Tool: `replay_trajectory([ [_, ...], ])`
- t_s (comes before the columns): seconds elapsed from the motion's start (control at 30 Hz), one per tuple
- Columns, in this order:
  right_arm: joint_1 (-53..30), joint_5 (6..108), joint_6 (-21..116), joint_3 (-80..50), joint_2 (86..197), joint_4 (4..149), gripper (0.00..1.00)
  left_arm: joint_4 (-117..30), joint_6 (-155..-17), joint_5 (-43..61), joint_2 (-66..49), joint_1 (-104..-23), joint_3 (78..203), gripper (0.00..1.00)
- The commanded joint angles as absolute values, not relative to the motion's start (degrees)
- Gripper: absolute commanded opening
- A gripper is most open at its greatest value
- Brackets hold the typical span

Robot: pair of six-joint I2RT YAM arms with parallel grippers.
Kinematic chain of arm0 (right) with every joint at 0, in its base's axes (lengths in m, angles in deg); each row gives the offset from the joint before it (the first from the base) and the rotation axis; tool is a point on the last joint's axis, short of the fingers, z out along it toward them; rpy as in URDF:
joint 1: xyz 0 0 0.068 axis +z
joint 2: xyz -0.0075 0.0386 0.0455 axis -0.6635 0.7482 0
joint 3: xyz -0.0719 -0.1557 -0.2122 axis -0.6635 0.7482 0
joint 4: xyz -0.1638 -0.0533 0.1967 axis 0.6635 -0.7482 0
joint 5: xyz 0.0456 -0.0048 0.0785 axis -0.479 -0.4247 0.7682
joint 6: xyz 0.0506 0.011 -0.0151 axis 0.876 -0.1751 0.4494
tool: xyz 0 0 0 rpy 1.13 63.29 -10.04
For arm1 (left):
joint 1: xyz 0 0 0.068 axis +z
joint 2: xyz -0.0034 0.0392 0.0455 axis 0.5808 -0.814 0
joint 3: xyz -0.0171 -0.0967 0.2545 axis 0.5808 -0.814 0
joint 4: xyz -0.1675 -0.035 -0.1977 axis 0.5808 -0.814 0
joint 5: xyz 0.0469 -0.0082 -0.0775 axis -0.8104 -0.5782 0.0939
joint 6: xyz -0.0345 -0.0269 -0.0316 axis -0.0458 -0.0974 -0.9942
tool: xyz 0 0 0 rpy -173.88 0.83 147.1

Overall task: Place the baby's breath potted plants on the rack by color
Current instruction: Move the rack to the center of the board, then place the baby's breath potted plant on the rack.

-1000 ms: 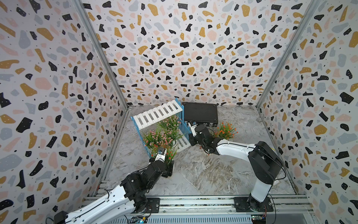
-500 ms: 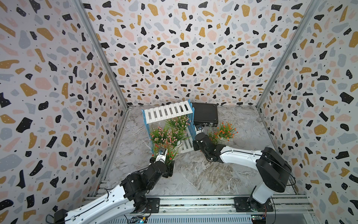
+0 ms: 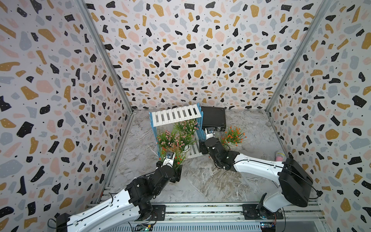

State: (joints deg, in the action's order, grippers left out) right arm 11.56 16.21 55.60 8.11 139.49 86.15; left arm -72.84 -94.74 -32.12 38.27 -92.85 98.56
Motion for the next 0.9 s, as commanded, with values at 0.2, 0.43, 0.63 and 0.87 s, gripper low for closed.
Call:
replay_trajectory([
  [0.2, 11.8, 13.3, 51.7, 10.1, 126.5, 80.9, 0.74, -70.1, -92.5, -33.2, 33.6, -93.6, 110.5, 0.86],
  [0.43, 11.8, 12.1, 50.0, 12.2, 120.3, 79.1, 0.74, -71.9, -89.1, -37.6, 28.0, -93.5, 123.1, 0.86],
  [0.63, 11.7, 11.7, 49.8, 13.1, 119.4, 79.1, 0.74, -77.0, -84.1, -43.0, 20.1, -92.1, 138.1, 0.89],
  [0.87, 11.7, 11.8, 49.7, 14.1, 119.5, 80.2, 0.74, -78.5, -80.3, -35.9, 13.8, -79.9, 150.2, 0.9],
])
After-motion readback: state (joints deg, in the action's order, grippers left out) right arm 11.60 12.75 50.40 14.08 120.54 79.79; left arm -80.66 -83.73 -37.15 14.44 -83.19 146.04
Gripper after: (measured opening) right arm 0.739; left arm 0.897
